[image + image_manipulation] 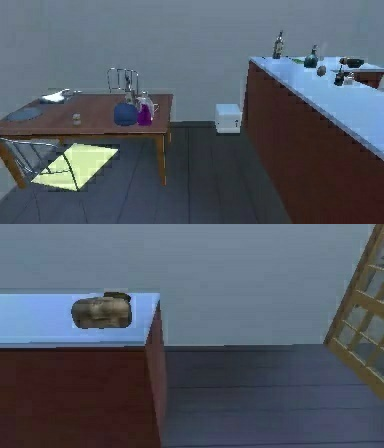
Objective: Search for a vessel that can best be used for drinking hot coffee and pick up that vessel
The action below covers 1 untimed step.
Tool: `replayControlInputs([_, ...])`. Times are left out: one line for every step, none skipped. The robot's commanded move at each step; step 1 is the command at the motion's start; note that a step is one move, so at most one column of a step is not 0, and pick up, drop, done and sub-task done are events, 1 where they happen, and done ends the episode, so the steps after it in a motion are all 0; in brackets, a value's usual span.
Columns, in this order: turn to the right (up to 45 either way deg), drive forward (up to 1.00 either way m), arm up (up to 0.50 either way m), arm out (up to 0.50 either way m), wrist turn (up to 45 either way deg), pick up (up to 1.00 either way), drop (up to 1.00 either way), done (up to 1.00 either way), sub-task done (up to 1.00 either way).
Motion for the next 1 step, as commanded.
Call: replayControlInputs([0.0, 0.9, 0.0, 0.0, 0.0, 0.0, 0.0, 0.0, 0.0])
